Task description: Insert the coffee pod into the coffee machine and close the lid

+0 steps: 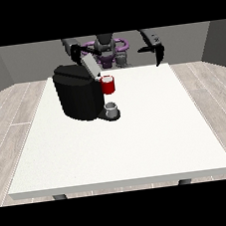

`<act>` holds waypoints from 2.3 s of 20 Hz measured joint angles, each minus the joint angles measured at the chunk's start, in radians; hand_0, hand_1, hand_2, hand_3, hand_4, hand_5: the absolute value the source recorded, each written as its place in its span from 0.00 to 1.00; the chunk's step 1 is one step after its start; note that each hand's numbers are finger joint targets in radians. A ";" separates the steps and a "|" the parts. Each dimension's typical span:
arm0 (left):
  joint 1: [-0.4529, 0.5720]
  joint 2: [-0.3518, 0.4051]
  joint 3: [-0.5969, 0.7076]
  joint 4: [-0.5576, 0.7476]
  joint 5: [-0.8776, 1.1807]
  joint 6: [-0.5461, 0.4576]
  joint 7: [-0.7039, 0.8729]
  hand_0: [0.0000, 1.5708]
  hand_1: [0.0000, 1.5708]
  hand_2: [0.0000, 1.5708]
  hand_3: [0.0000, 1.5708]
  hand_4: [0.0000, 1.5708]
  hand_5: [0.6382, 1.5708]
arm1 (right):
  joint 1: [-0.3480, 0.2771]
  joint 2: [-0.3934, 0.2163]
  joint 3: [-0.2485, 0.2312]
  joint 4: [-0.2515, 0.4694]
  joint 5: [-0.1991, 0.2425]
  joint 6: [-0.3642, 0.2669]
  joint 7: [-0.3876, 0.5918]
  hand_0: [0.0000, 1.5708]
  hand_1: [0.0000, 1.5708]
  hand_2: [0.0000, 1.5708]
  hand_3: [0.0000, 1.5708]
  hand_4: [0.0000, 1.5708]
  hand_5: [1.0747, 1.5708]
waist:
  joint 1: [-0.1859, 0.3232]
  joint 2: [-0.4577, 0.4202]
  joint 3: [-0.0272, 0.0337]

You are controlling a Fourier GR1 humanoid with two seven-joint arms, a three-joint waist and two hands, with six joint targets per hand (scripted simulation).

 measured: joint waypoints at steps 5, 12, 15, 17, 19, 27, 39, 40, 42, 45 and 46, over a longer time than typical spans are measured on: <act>-0.011 0.004 -0.005 -0.006 0.000 0.011 -0.026 0.00 0.00 0.00 0.00 0.18 1.00 | -0.086 -0.013 -0.047 0.087 -0.012 -0.005 -0.027 0.00 0.00 0.00 0.00 0.27 1.00 | 0.014 0.046 -0.0006; -0.033 0.017 -0.010 -0.009 0.011 0.010 -0.007 0.00 0.00 0.00 0.00 0.25 1.00 | -0.135 -0.027 -0.074 0.143 -0.030 0.008 -0.063 0.00 0.00 0.00 0.00 0.17 1.00 | 0.018 0.054 -0.0064; -0.055 0.042 0.007 0.009 0.025 -0.003 -0.005 0.00 0.00 0.00 0.00 0.23 1.00 | -0.162 -0.029 -0.077 0.150 -0.029 0.007 -0.063 0.00 0.00 0.00 0.00 0.25 1.00 | 0.017 0.070 -0.0074; -0.056 0.032 0.002 0.011 0.025 0.006 0.001 0.00 0.00 0.00 0.00 0.23 1.00 | -0.171 -0.030 -0.076 0.164 -0.021 0.001 -0.068 0.00 0.00 0.00 0.00 0.27 1.00 | 0.018 0.069 -0.0085; -0.065 0.027 0.003 0.019 0.030 0.010 0.002 0.00 0.00 0.00 0.00 0.24 1.00 | -0.181 -0.031 -0.079 0.167 -0.027 0.006 -0.070 0.00 0.00 0.00 0.00 0.27 1.00 | 0.018 0.075 -0.0088; -0.087 0.036 0.003 0.052 0.036 0.006 -0.009 0.00 0.00 0.00 0.00 0.24 1.00 | -0.247 0.000 -0.047 0.219 0.012 -0.028 -0.068 0.00 0.00 0.00 0.00 0.27 1.00 | 0.041 0.093 -0.0018; -0.152 0.081 0.030 0.156 0.061 -0.030 -0.029 0.00 0.00 0.00 0.00 0.24 1.00 | -0.433 0.039 0.050 0.302 0.122 -0.075 0.040 0.00 0.00 0.00 0.00 0.24 1.00 | 0.067 0.113 -0.0006; -0.156 0.084 0.030 0.163 0.059 -0.030 -0.041 0.00 0.00 0.00 0.00 0.25 1.00 | -0.446 0.039 0.049 0.303 0.124 -0.073 0.029 0.00 0.00 0.00 0.00 0.23 1.00 | 0.067 0.121 -0.0006; -0.159 0.081 0.026 0.180 0.053 -0.028 -0.066 0.00 0.00 0.00 0.00 0.20 1.00 | -0.469 0.045 0.050 0.309 0.124 -0.079 0.023 0.00 0.00 0.00 0.00 0.24 1.00 | 0.069 0.129 -0.0006; -0.168 0.074 0.018 0.184 0.053 -0.027 -0.064 0.00 0.00 0.00 0.00 0.23 1.00 | -0.494 0.050 0.050 0.324 0.110 -0.082 0.018 0.00 0.00 0.00 0.00 0.24 1.00 | 0.081 0.125 -0.0004; -0.164 0.066 0.013 0.179 0.053 -0.021 -0.054 0.00 0.00 0.00 0.00 0.25 1.00 | -0.499 0.051 0.050 0.331 0.109 -0.072 0.017 0.00 0.00 0.00 0.00 0.28 1.00 | 0.083 0.116 -0.0003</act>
